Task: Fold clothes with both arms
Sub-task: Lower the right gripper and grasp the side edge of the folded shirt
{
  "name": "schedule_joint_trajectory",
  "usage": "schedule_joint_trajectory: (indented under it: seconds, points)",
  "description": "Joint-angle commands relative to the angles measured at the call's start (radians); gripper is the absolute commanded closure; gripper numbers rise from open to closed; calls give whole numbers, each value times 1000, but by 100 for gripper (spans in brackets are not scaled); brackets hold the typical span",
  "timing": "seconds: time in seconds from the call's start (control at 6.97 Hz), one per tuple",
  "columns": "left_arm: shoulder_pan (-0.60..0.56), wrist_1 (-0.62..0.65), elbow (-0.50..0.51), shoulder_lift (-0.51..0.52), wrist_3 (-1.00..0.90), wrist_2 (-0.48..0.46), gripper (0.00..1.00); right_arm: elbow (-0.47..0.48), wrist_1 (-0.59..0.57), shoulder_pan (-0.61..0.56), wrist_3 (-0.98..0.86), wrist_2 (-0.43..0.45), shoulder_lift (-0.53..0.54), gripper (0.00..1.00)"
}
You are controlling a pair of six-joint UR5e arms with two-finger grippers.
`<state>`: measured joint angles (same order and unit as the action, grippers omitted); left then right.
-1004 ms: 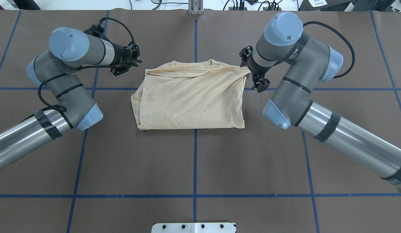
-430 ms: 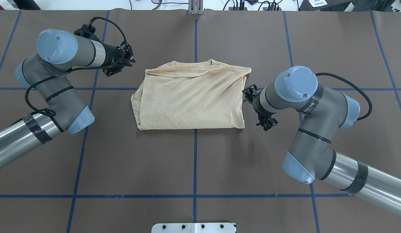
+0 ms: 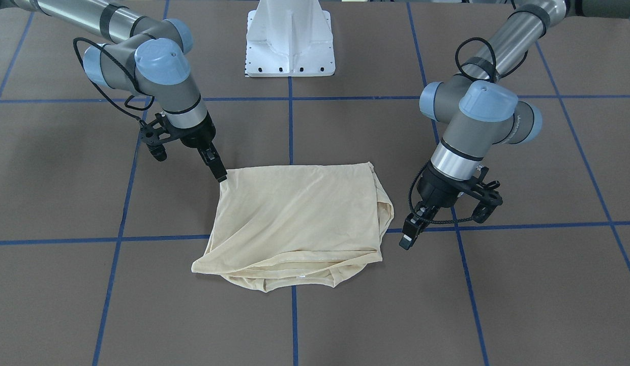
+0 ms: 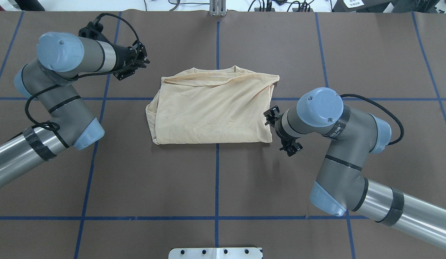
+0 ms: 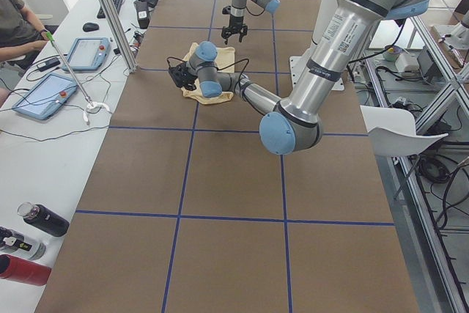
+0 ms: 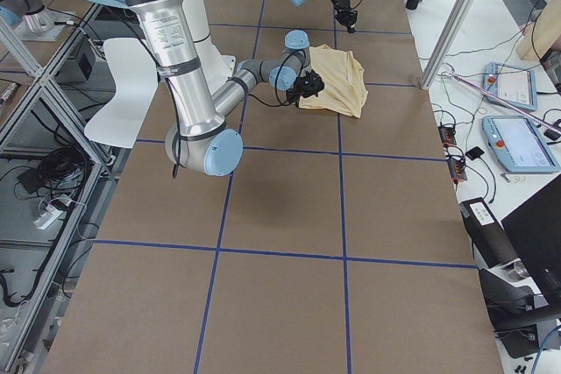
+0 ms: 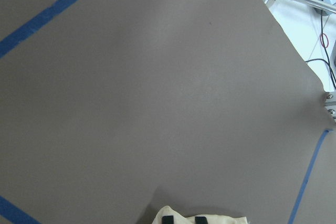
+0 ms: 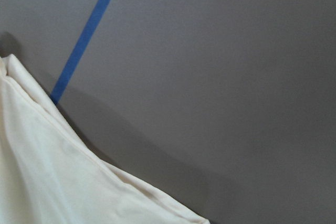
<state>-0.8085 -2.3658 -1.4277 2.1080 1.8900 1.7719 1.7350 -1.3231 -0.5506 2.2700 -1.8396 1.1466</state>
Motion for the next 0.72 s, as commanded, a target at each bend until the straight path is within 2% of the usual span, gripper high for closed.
schedule_joint_trajectory:
  seconds: [0.0, 0.14, 0.29, 0.43, 0.57]
  points:
    - [0, 0, -5, -2, 0, -3, 74, -23, 1, 6, 8, 0, -7, 16]
    - [0, 0, -5, -3, 0, -5, 74, -29, 1, 8, 8, 0, -11, 22]
    - [0, 2, -5, -3, 0, -5, 74, -38, 1, 9, 6, 0, -18, 23]
    - [0, 2, -4, -5, 0, -5, 74, -48, 1, 9, 8, 2, -33, 28]
    - [0, 0, -5, -17, 0, -6, 74, -48, -1, 9, 8, 2, -34, 47]
